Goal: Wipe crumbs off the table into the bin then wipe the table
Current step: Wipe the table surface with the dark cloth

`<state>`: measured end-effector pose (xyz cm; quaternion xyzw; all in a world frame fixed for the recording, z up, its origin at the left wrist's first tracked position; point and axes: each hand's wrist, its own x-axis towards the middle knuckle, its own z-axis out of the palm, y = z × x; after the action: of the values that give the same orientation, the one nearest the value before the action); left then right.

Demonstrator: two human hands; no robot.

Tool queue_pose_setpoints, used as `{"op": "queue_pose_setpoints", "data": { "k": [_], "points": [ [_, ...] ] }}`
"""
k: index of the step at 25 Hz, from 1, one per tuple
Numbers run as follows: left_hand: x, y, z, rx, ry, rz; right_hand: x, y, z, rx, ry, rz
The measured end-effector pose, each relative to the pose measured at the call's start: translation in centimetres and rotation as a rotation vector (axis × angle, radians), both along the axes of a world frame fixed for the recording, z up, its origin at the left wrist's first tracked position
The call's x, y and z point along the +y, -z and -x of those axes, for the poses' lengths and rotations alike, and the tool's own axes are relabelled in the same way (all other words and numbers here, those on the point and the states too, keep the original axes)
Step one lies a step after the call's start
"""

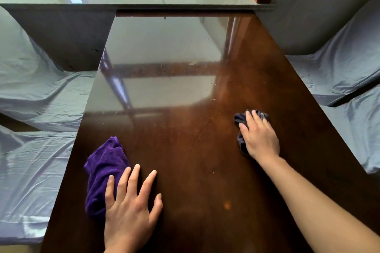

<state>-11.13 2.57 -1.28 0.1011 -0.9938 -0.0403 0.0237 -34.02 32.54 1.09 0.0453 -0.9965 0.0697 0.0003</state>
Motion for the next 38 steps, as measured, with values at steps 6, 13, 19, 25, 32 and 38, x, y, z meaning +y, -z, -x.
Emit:
{"op": "queue_pose_setpoints", "data": {
  "k": [6,13,19,25,32,38],
  "points": [
    [0.0,0.4,0.1,0.014,0.011,0.003,-4.8,0.8,6.6,0.004,-0.06,-0.03],
    [0.2,-0.2,0.1,-0.034,0.005,0.014,-9.4,0.0,-1.7,0.01,-0.551,0.0],
    [0.2,-0.5,0.0,-0.006,0.015,-0.013,-8.9,1.2,-13.4,0.077,-0.868,0.045],
    [0.1,-0.4,0.0,0.004,0.015,-0.022,-5.8,1.5,-7.7,0.189,-0.592,0.023],
    [0.0,0.2,0.0,0.072,0.025,-0.04,-8.4,0.3,8.7,-0.001,0.017,0.01],
    [-0.2,0.5,0.2,0.111,0.034,-0.028,-15.6,-0.7,1.5,0.079,-0.562,-0.039]
  ]
}}
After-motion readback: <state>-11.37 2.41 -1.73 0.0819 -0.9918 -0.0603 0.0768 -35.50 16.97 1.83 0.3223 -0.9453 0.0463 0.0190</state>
